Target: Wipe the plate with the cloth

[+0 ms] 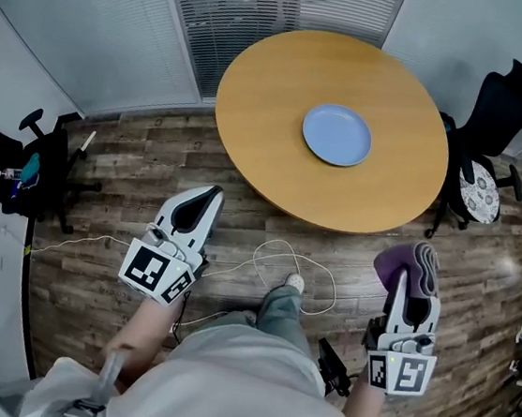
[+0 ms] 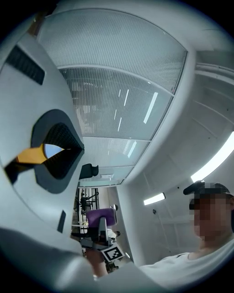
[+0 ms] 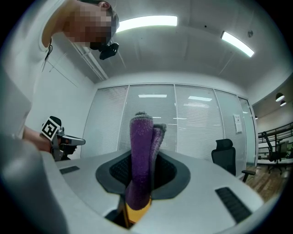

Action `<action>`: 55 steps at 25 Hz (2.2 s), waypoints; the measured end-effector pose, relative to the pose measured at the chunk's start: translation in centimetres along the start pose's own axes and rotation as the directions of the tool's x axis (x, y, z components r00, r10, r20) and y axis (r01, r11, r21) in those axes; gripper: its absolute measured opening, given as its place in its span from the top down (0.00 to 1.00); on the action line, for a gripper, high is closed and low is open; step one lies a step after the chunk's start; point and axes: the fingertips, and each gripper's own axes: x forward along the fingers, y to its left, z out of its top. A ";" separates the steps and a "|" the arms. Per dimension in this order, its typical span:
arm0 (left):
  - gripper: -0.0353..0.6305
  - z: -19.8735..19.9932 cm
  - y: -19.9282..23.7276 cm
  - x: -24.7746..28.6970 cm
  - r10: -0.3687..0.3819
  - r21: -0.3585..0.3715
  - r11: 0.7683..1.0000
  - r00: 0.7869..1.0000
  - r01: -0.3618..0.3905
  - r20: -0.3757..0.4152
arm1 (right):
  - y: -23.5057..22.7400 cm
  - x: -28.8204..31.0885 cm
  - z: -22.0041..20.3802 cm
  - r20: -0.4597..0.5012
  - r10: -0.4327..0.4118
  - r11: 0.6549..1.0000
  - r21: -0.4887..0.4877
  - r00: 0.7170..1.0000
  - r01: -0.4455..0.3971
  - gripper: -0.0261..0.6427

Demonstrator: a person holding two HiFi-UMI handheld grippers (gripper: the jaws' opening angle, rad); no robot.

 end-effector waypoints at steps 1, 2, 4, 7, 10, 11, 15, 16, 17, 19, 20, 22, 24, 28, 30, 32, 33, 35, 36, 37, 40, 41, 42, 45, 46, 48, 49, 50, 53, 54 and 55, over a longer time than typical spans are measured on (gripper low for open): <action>0.93 0.0 0.2 0.5 0.010 -0.001 1.000 1.000 -0.010 -0.001 | -0.5 0.7 -0.2 -0.002 0.007 1.000 0.000 1.000 -0.007 0.83; 0.93 0.0 0.4 1.1 0.020 -0.001 1.000 1.000 -0.020 -0.002 | -1.0 1.4 -0.3 -0.002 0.016 1.000 0.000 1.000 -0.016 0.83; 0.93 0.0 0.8 2.4 0.039 -0.001 0.999 0.999 -0.039 -0.003 | -2.1 3.2 -0.4 0.001 0.032 0.999 -0.001 0.999 -0.032 0.83; 0.93 0.3 1.2 4.1 0.059 0.003 0.998 0.998 -0.059 -0.003 | -3.6 5.4 -0.3 0.013 0.048 0.999 -0.002 0.999 -0.048 0.83; 0.93 0.6 1.5 5.9 0.080 0.005 0.997 0.997 -0.080 0.000 | -5.0 7.6 -0.2 0.027 0.067 0.998 0.006 0.997 -0.067 0.83; 0.93 0.6 1.5 6.6 0.086 0.005 0.996 0.996 -0.086 0.001 | -5.5 8.3 -0.2 0.029 0.076 0.997 0.007 0.997 -0.076 0.83; 0.93 0.9 1.3 8.9 0.118 0.016 0.993 0.993 -0.118 0.001 | -7.4 10.5 -0.4 0.035 0.111 0.994 0.011 0.993 -0.111 0.83; 0.93 1.0 1.5 9.4 0.134 0.019 0.991 0.991 -0.134 0.005 | -7.9 10.9 -0.5 0.036 0.117 0.993 0.011 0.993 -0.117 0.83; 0.93 1.2 1.6 9.8 0.151 0.020 0.988 0.988 -0.151 0.011 | -8.5 11.4 -0.6 0.035 0.122 0.992 0.012 0.992 -0.123 0.83; 0.93 1.5 1.7 10.5 0.177 0.025 0.984 0.984 -0.178 0.021 | -9.7 12.2 -1.0 0.036 0.134 0.991 0.016 0.990 -0.135 0.83; 0.93 1.5 1.7 10.8 0.187 0.029 0.982 0.982 -0.188 0.024 | -10.2 12.7 -1.1 0.038 0.141 0.990 0.018 0.989 -0.142 0.82; 0.93 1.5 1.7 11.6 0.206 0.033 0.978 0.978 -0.207 0.025 | -11.1 13.7 -1.4 0.045 0.159 0.987 0.023 0.986 -0.160 0.83; 0.93 1.5 1.5 12.4 0.226 0.030 0.973 0.974 -0.227 0.028 | -11.9 14.7 -1.6 0.050 0.181 0.983 0.023 0.982 -0.183 0.83; 0.93 1.2 1.0 14.1 0.257 0.028 0.966 0.966 -0.258 0.037 | -13.4 16.7 -1.6 0.069 0.226 0.974 0.011 0.972 -0.227 0.83; 0.93 0.9 0.9 14.6 0.263 0.025 0.964 0.964 -0.264 0.035 | -13.8 17.4 -1.6 0.074 0.238 0.971 0.007 0.968 -0.239 0.83; 0.93 0.7 0.9 14.9 0.264 0.023 0.964 0.964 -0.265 0.029 | -13.9 18.0 -1.6 0.078 0.245 0.969 0.008 0.966 -0.246 0.82; 0.93 0.7 1.0 15.0 0.265 0.024 0.964 0.964 -0.265 0.025 | -13.9 18.2 -1.6 0.079 0.248 0.968 0.011 0.965 -0.250 0.83; 0.93 0.5 1.0 15.3 0.267 0.026 0.963 0.964 -0.267 0.019 | -14.0 18.6 -1.7 0.080 0.255 0.966 0.014 0.964 -0.257 0.83; 0.93 0.5 0.9 15.5 0.268 0.025 0.963 0.963 -0.268 0.018 | -14.2 18.7 -1.8 0.079 0.256 0.966 0.015 0.963 -0.258 0.82; 0.93 0.5 1.0 15.8 0.268 0.024 0.963 0.963 -0.269 0.017 | -14.3 18.8 -1.9 0.078 0.257 0.966 0.016 0.963 -0.259 0.83; 0.93 0.4 1.4 16.5 0.262 0.024 0.965 0.965 -0.263 0.011 | -14.6 19.3 -2.1 0.071 0.252 0.967 0.021 0.965 -0.254 0.83; 0.93 0.4 1.6 16.9 0.257 0.024 0.966 0.966 -0.257 0.007 | -14.6 19.5 -2.1 0.069 0.248 0.968 0.019 0.966 -0.250 0.82; 0.93 0.3 1.8 17.2 0.251 0.024 0.968 0.968 -0.251 0.004 | -14.7 19.6 -2.1 0.067 0.243 0.969 0.017 0.968 -0.245 0.83; 0.93 -0.1 2.8 18.6 0.232 0.019 0.972 0.973 -0.232 -0.002 | -15.2 20.3 -2.2 0.061 0.221 0.975 0.011 0.973 -0.222 0.83; 0.93 -0.4 3.0 19.1 0.223 0.016 0.975 0.975 -0.223 -0.005 | -15.5 20.4 -2.2 0.059 0.210 0.978 0.009 0.976 -0.210 0.82; 0.93 -0.8 3.5 20.4 0.197 0.011 0.980 0.980 -0.196 -0.010 | -16.0 20.8 -2.1 0.056 0.183 0.983 0.001 0.981 -0.184 0.83; 0.93 -0.9 3.8 21.1 0.181 0.010 0.984 0.983 -0.181 -0.009 | -16.1 21.1 -2.0 0.056 0.170 0.985 -0.003 0.984 -0.170 0.83; 0.93 -0.9 4.2 21.6 0.165 0.010 0.986 0.986 -0.165 -0.006 | -16.0 21.4 -1.9 0.055 0.157 0.988 -0.004 0.986 -0.157 0.83; 0.93 -0.7 5.8 23.2 0.127 0.008 0.992 0.992 -0.127 0.004 | -15.6 22.6 -1.7 0.050 0.128 0.992 -0.012 0.990 -0.128 0.83; 0.93 -0.7 6.3 23.9 0.117 0.004 0.993 0.993 -0.117 0.002 | -15.5 23.0 -1.6 0.048 0.119 0.993 -0.016 0.992 -0.118 0.82; 0.93 -0.8 6.7 24.5 0.106 0.000 0.994 0.994 -0.106 -0.002 | -15.5 23.3 -1.6 0.046 0.108 0.994 -0.020 0.993 -0.107 0.82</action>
